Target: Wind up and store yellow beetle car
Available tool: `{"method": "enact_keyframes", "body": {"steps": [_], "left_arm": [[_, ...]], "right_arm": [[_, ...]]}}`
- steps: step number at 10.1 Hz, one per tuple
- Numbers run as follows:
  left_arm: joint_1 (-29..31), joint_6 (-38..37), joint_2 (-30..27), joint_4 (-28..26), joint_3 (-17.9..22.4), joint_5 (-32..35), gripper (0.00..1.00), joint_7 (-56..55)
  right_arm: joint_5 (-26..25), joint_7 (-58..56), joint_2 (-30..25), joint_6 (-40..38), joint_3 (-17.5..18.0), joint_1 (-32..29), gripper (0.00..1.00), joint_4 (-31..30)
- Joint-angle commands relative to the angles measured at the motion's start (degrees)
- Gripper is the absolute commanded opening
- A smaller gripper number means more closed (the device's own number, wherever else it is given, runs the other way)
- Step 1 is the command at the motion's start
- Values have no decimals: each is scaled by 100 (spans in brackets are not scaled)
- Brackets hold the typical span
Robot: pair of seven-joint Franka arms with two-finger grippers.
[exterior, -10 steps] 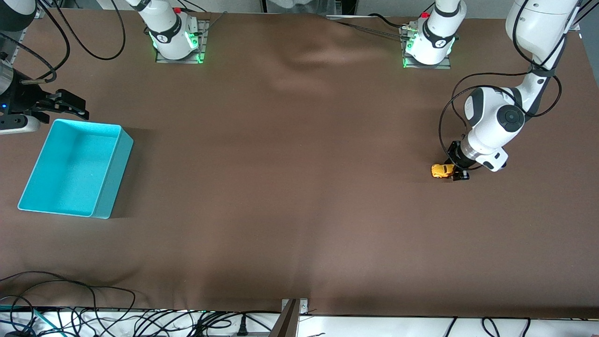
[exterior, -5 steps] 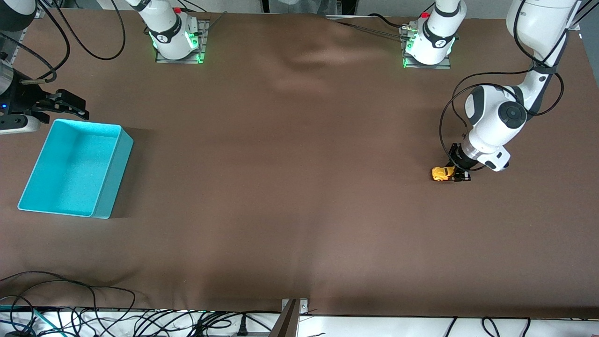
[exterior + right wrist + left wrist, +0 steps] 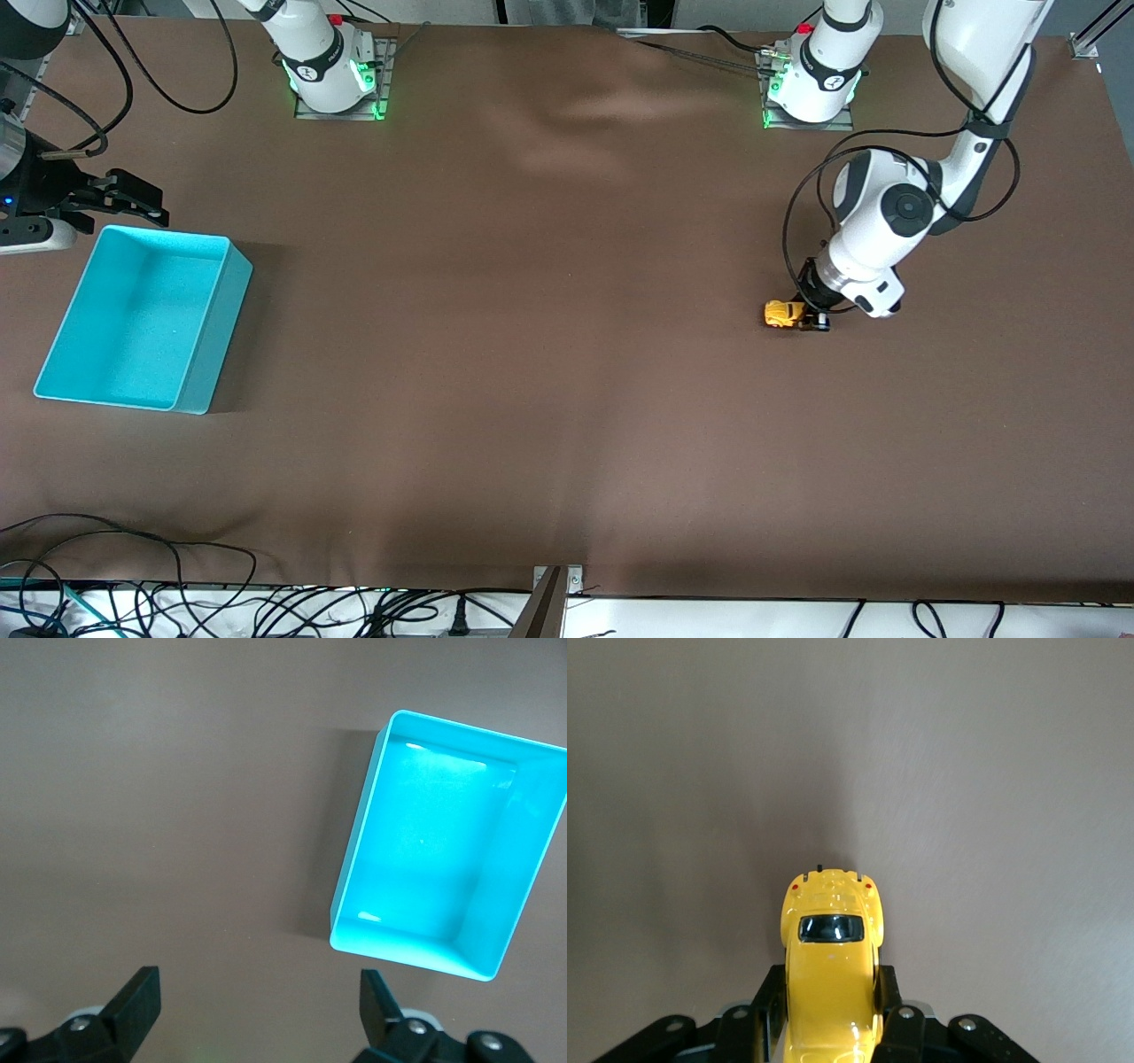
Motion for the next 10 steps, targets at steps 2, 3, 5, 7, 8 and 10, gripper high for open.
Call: {"method": "enact_keyframes", "body": {"steps": [2,3,5,7,8,10], "left_arm": [[-75,-66,168,12,37,346,0,-386],[-75,-65,230,21,55,643,0,-587],[3,-65,370,21,90,1163,0,-791],[135,-48,380,29,151,1270,0,-792],[223,-48,415,56,160,1287,0,-783],[303,-48,433,82,352,1471,0,-783]], "right_arm": [[-2,-33,20,-40,-1,14,100,61],[-2,-33,20,-40,-1,14,100,61],[-2,-33,20,-40,-1,14,100,70],[-2,-33,20,-40,-1,14,100,70],[-2,-33,20,-40,-1,14,100,70],[-2,-42,20,-40,-1,5,100,70]]}}
